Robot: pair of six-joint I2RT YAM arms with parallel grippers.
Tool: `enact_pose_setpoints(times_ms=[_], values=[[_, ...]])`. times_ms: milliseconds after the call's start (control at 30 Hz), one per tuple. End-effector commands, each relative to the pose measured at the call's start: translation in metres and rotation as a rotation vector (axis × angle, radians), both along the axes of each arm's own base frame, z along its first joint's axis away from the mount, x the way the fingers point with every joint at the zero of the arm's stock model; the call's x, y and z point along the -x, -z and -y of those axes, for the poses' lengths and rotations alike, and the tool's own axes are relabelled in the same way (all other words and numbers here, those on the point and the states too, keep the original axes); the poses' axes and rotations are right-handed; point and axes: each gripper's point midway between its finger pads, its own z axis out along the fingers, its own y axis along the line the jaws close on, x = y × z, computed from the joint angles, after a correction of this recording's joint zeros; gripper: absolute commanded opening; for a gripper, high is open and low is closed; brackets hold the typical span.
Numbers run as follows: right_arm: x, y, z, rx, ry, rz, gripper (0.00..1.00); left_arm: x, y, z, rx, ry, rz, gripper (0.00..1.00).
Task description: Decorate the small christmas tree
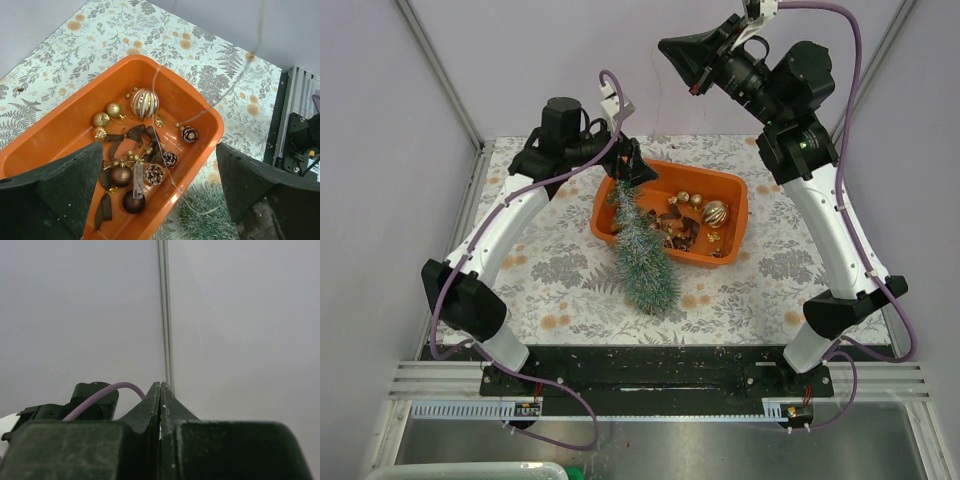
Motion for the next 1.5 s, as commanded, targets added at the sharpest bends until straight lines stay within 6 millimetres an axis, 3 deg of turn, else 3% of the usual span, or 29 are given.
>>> enact_pose_setpoints(times_ms=[0, 200, 367, 700, 800, 833, 900, 967, 1167, 1333, 1467], values=[[0.022, -0.024, 0.01, -0.027, 0.01, 0.089, 0.0, 0.013, -0.053, -0.008, 0.061, 0.009, 0.099, 0.99], [0.023, -0.018, 0.01, -0.019, 0.006, 0.076, 0.0, 0.005, -0.084, -0.006, 0.183, -0.006, 0.066, 0.99], [0.022, -0.015, 0.009, -0.013, 0.007, 0.073, 0.0, 0.008, -0.091, 0.0, 0.233, 0.029, 0.028, 0.99], [0.02, -0.013, 0.007, -0.012, 0.001, 0.068, 0.0, 0.0, -0.07, 0.012, 0.191, 0.028, 0.042, 0.99], [0.022, -0.016, 0.009, -0.011, 0.009, 0.078, 0.0, -0.008, -0.059, 0.013, 0.156, -0.004, 0.063, 0.77], [0.022, -0.017, 0.01, -0.01, 0.014, 0.081, 0.0, -0.014, -0.057, 0.011, 0.145, -0.029, 0.069, 0.65], [0.023, -0.018, 0.014, -0.007, 0.034, 0.088, 0.0, -0.024, -0.053, 0.006, 0.115, -0.083, 0.097, 0.32], [0.024, -0.02, 0.018, 0.003, 0.057, 0.102, 0.0, -0.033, -0.054, -0.002, 0.089, -0.136, 0.128, 0.13], [0.019, -0.022, 0.041, 0.057, 0.209, 0.152, 0.0, -0.037, -0.1, -0.031, 0.108, -0.222, 0.224, 0.09], [0.012, -0.02, 0.063, 0.094, 0.349, 0.173, 0.0, -0.024, -0.147, -0.053, 0.118, -0.25, 0.334, 0.08], [0.009, -0.016, 0.074, 0.119, 0.415, 0.178, 0.0, -0.01, -0.171, -0.07, 0.12, -0.284, 0.39, 0.09]])
